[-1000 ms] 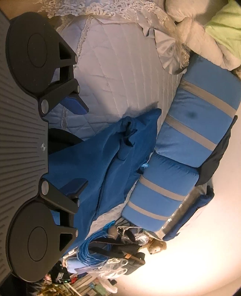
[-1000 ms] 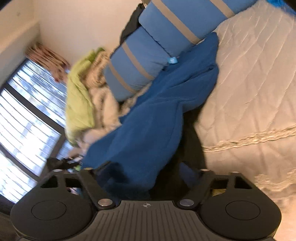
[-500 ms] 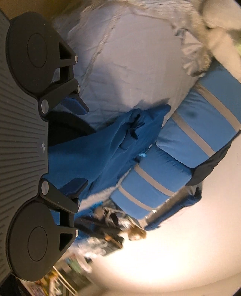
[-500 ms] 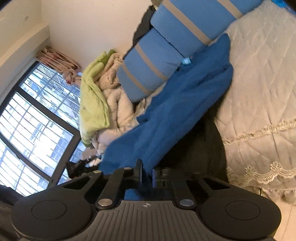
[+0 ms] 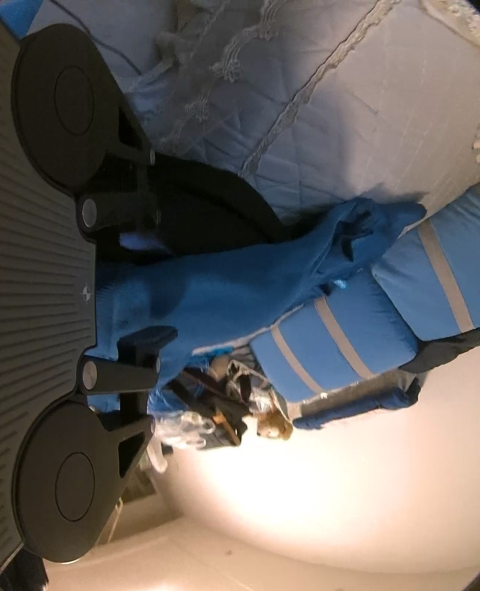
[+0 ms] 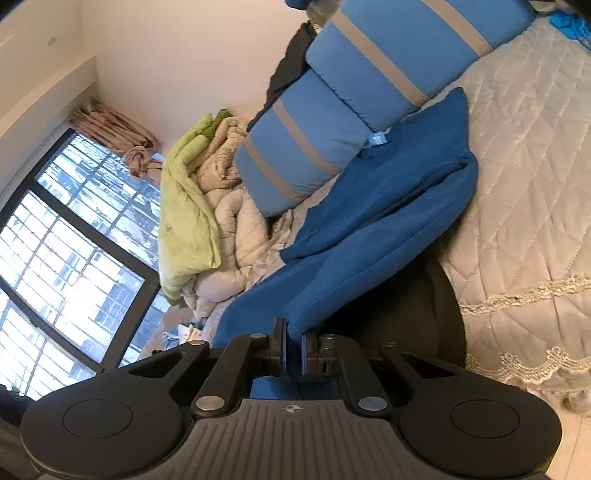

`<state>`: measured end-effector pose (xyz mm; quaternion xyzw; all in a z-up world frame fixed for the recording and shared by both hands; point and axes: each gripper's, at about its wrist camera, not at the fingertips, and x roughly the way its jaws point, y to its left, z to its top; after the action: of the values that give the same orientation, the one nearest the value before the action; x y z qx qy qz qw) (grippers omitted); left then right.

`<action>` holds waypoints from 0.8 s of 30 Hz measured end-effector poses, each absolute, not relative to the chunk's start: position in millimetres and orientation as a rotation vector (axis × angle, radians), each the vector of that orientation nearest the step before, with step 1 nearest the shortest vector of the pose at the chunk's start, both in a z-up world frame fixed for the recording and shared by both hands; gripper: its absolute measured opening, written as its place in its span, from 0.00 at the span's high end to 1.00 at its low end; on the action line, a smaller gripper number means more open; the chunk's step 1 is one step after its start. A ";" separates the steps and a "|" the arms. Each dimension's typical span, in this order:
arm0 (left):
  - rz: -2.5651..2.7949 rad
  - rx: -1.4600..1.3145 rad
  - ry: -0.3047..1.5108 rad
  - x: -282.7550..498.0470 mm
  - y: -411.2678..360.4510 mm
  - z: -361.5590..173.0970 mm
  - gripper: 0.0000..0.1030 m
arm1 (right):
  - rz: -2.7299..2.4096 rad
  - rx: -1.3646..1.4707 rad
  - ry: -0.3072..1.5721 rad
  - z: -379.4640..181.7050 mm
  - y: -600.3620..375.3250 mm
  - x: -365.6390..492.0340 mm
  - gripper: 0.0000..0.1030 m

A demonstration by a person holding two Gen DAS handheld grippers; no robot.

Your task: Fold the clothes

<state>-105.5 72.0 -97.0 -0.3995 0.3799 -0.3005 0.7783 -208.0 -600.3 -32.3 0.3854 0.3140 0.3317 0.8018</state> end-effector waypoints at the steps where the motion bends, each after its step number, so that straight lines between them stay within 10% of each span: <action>1: -0.637 -0.850 0.822 -106.6 71.0 -95.0 0.75 | 0.708 0.817 0.678 -32.8 -599.4 -208.6 0.91; 5: -0.621 -0.808 0.802 -111.9 67.1 -82.9 0.93 | 0.688 0.779 0.698 -33.0 -597.2 -211.0 0.91; 24: -0.678 -0.780 0.572 -156.0 65.4 9.3 0.95 | 0.773 0.801 0.492 23.6 -609.1 -244.3 0.92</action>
<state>-156.0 65.4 9.3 -0.3678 0.2698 -0.3198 0.8305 -244.3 -609.1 23.6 0.3764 0.2311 0.3632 0.8204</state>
